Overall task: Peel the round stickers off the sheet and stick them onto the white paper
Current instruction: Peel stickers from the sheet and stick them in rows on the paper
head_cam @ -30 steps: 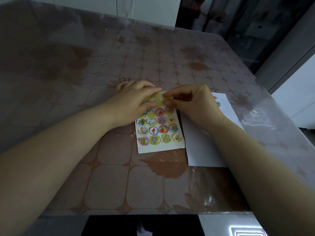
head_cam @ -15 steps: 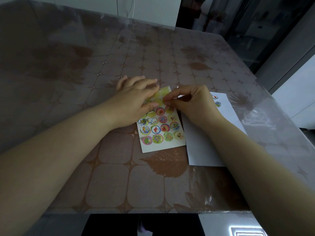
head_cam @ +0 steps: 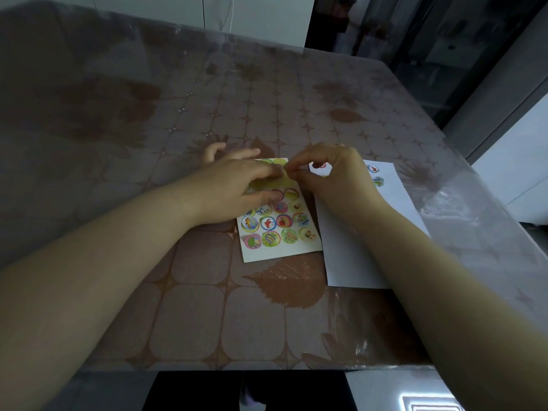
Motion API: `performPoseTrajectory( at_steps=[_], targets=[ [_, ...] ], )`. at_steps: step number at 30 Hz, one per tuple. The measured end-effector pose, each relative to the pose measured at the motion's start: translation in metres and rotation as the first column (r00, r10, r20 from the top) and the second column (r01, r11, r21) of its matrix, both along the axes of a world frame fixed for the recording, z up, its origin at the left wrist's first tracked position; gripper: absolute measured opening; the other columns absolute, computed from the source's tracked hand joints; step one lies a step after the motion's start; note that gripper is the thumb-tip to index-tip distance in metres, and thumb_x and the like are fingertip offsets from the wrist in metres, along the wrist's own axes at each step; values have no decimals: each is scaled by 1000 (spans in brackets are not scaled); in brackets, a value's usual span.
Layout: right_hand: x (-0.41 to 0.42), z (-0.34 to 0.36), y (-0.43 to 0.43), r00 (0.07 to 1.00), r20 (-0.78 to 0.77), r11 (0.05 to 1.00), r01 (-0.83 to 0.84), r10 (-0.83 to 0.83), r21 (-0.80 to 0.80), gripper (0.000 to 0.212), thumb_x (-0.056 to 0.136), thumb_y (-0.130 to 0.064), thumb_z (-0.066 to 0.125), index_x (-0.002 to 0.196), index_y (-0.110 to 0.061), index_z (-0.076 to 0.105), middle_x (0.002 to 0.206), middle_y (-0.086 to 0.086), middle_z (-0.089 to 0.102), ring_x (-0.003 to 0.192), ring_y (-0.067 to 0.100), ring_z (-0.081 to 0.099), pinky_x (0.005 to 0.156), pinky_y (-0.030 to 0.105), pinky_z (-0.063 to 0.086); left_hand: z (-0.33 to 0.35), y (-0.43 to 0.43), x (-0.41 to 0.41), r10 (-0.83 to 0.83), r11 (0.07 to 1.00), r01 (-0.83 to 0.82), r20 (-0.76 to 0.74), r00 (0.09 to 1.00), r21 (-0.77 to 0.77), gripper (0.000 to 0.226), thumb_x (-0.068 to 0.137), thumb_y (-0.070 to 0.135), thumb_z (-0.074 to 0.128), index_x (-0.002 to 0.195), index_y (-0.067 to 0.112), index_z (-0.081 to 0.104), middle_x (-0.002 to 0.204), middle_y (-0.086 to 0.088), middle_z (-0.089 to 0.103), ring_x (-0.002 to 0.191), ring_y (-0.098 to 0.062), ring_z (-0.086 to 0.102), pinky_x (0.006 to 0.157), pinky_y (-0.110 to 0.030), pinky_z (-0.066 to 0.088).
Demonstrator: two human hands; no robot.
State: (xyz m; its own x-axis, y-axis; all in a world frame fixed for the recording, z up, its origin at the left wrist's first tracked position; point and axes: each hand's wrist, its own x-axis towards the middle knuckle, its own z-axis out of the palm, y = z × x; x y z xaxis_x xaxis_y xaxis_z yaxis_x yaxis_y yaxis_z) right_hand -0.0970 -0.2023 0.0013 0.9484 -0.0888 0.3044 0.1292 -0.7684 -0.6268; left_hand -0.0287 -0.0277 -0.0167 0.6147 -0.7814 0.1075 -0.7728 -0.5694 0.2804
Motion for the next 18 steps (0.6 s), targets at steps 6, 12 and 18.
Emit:
performPoseTrajectory(
  at_steps=[6,12,18],
  targets=[
    [-24,43,-45,983,-101,970,167,-151,175,14,77,-15,72,85,-26,70,78,-9,69,63,-3,61,62,7,46,1,0,0,8,999,-12,-77,997,-49,50,89,55,18,127,37,45,135,23,42,135,1,15,108,-38,-13],
    [-40,42,-98,806,-474,918,397,-354,-11,29,63,-26,81,89,-30,69,79,-1,71,77,15,61,81,31,45,-1,1,1,-23,997,19,-49,999,-80,57,81,56,15,128,41,42,126,36,31,128,9,12,108,-37,-13],
    [-40,35,-97,781,-503,903,429,-370,1,7,71,-28,76,77,-26,72,71,-5,63,61,10,49,67,24,41,-1,2,0,-51,994,47,-34,998,-99,64,75,67,14,126,42,44,124,38,31,126,11,12,108,-36,-12]
  ],
)
